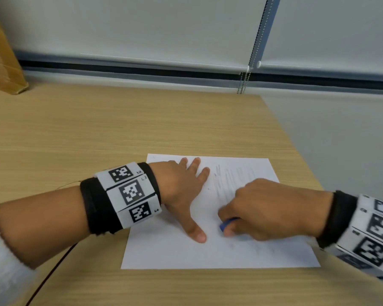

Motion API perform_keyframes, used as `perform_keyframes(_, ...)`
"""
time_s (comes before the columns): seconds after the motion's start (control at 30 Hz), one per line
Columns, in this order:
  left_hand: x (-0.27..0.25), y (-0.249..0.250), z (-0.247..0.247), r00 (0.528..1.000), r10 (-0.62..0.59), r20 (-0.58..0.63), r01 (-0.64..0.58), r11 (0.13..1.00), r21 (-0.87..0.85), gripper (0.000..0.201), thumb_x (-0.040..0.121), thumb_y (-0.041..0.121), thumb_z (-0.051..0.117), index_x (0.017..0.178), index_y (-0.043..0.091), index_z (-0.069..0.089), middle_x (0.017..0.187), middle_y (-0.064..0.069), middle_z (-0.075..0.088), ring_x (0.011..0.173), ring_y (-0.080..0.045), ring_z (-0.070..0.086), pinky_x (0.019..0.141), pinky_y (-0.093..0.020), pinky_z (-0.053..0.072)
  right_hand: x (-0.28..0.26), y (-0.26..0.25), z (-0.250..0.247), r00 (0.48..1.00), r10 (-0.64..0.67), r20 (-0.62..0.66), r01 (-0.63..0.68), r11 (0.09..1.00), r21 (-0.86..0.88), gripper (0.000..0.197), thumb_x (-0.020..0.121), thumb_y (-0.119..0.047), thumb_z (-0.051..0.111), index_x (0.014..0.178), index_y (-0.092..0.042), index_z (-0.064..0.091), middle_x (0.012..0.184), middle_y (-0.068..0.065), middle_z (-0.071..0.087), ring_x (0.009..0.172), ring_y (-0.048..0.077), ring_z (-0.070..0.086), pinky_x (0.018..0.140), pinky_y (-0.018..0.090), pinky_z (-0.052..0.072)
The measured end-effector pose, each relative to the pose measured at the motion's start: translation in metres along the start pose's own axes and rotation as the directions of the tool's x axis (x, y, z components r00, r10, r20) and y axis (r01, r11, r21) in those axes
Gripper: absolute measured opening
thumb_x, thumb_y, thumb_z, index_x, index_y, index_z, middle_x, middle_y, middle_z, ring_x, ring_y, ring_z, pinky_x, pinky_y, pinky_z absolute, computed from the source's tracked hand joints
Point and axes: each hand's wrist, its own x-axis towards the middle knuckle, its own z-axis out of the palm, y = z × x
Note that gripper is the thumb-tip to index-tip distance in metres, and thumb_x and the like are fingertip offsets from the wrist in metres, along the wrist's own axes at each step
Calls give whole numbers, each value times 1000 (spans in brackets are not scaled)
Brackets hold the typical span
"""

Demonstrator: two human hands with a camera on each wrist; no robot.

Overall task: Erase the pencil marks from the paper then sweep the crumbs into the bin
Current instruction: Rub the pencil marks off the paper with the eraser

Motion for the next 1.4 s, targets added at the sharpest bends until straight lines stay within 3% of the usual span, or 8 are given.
perform_keyframes(0.4,2,-1,2,1000,-12,-6,12,1000,11,148,59,86,59,147,6,-28,155,-6,-34,148,-29,-16,118,-47,17,-9,1,10,997,61,-47,-60,998,26,27,98,-48,38,92,-25,51,59,-7,36,52,13,34,55,29,27)
perform_keyframes(0.5,2,-1,2,1000,-15,-7,15,1000,8,150,57,87,59,147,5,-28,155,-4,-35,147,-27,-17,118,-46,21,-19,-2,18,1000,-7,-24,8,999,45,28,98,-49,36,88,-25,46,58,-7,36,51,14,35,50,18,25)
perform_keyframes(0.63,1,0,0,1000,-17,-5,17,1000,8,149,58,87,60,146,5,-29,154,-4,-35,148,-27,-16,119,-46,19,-17,-8,16,998,-19,-53,21,999,35,30,98,-49,35,89,-24,49,58,-6,35,51,15,34,51,21,26)
perform_keyframes(0.7,1,0,0,1000,-19,-15,19,1000,12,149,58,86,60,147,5,-28,155,-4,-34,148,-27,-13,118,-43,20,-8,-5,14,997,11,-77,-8,999,33,31,98,-50,36,90,-24,50,58,-7,35,51,15,34,54,30,28)
perform_keyframes(0.93,-4,1,0,999,-7,-45,9,999,30,145,62,86,58,148,4,-25,158,-7,-28,149,-28,-10,116,-41,20,35,30,0,953,254,-165,-245,967,74,31,98,-48,37,88,-24,54,77,-2,53,78,24,52,66,31,31)
perform_keyframes(1.07,-2,-1,0,999,-6,-35,6,1000,18,147,60,87,58,147,4,-27,157,-6,-31,149,-27,-13,116,-41,21,63,61,-4,922,335,-194,-309,939,151,36,98,-46,39,79,-19,51,70,-4,49,73,22,52,63,31,35)
perform_keyframes(1.27,-1,-1,2,999,2,-45,-2,1000,-13,147,61,83,63,147,5,-27,156,-6,-32,148,-27,-15,117,-42,18,40,42,-2,991,130,-36,-124,985,121,32,96,-47,42,75,-23,48,66,-7,50,62,13,48,61,31,36)
perform_keyframes(1.4,0,-1,2,1000,4,-31,-4,1000,-16,147,61,83,63,147,6,-29,155,-5,-34,147,-27,-18,117,-43,18,58,60,-11,966,238,-99,-226,966,123,39,97,-47,41,66,-24,42,63,-6,48,60,16,47,53,30,32)
